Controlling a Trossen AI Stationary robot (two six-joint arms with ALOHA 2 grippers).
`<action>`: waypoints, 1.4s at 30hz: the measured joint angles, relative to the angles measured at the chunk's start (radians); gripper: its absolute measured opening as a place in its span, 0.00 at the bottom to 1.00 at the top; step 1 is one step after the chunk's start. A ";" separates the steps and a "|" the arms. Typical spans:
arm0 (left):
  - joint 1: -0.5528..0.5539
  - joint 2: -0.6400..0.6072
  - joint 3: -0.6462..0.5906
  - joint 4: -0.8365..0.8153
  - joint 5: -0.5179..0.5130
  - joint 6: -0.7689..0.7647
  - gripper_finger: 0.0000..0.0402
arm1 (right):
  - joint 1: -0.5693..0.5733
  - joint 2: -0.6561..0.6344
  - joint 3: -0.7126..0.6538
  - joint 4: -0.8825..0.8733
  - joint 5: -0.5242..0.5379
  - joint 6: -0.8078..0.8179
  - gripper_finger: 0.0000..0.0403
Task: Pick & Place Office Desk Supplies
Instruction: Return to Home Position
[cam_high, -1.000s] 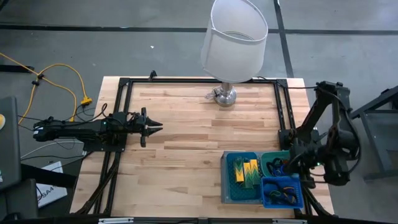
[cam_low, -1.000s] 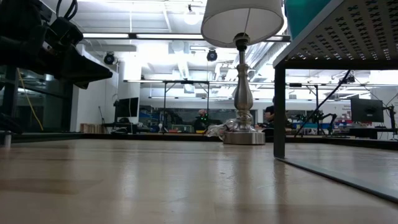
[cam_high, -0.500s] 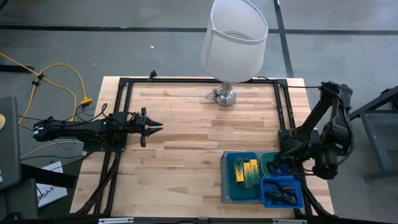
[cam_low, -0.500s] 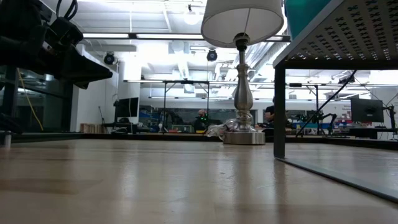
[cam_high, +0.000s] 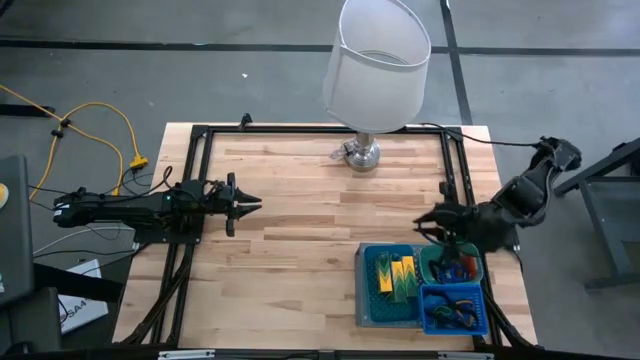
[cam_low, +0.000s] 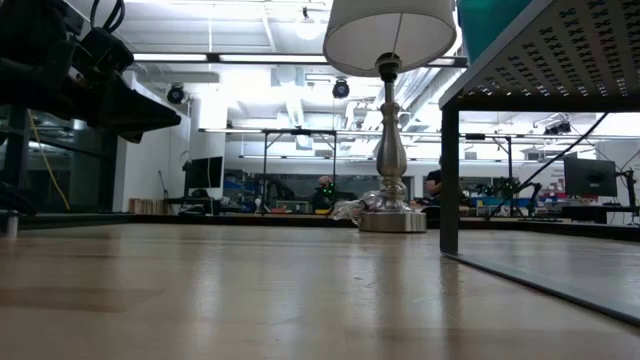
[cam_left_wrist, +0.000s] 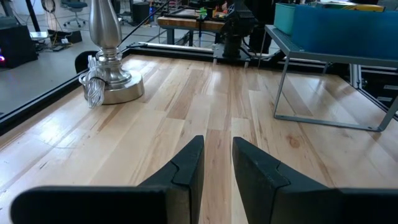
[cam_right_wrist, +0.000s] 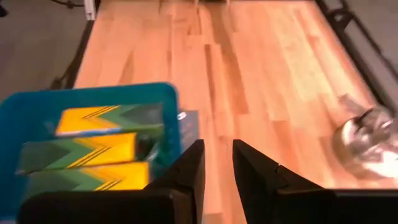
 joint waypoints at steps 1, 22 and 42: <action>0.000 0.000 0.000 0.000 0.000 0.000 0.20 | -0.028 -0.003 0.000 0.008 -0.005 -0.031 0.18; 0.000 0.000 0.000 0.000 0.000 0.000 0.20 | -0.467 -0.328 -0.421 0.434 -0.224 -0.352 0.18; 0.000 0.000 0.000 0.000 0.000 0.000 0.20 | -0.663 -0.669 -0.870 0.803 -0.231 -0.318 0.18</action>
